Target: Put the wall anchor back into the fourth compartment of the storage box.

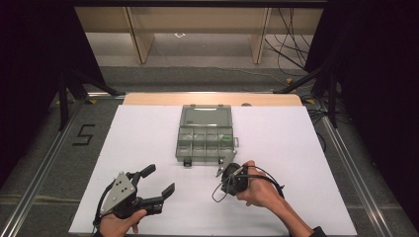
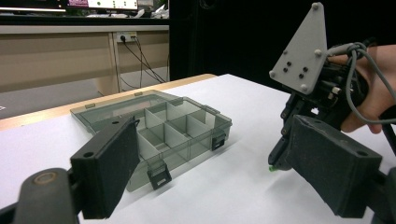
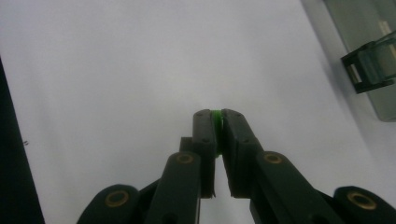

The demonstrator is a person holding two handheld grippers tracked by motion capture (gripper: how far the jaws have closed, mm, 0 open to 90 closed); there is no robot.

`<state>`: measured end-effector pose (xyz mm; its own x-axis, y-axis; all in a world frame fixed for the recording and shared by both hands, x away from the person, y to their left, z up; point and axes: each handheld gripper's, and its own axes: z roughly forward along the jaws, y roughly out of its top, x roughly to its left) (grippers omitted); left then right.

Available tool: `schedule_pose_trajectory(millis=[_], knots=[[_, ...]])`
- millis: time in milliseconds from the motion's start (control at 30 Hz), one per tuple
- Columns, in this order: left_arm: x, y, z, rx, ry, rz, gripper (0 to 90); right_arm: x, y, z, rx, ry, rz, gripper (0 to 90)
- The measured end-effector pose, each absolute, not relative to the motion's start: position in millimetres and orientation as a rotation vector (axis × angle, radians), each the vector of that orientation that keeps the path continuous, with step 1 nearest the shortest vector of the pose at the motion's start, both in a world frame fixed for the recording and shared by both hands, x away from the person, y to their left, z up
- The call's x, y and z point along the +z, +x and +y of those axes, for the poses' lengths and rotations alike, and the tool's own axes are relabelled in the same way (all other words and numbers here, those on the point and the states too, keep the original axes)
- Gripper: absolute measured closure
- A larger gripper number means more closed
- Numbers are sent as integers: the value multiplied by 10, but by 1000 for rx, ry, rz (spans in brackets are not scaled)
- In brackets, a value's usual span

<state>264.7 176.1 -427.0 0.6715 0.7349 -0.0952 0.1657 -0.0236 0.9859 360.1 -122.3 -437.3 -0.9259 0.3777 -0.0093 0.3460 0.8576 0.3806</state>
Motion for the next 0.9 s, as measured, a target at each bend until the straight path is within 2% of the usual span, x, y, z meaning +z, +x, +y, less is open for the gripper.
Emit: schedule_pose_trajectory(millis=[900], knots=[[-4278, 2650, 1761, 532, 1560, 769, 160, -4112, 4163, -1361, 723, 725, 2808, 843]])
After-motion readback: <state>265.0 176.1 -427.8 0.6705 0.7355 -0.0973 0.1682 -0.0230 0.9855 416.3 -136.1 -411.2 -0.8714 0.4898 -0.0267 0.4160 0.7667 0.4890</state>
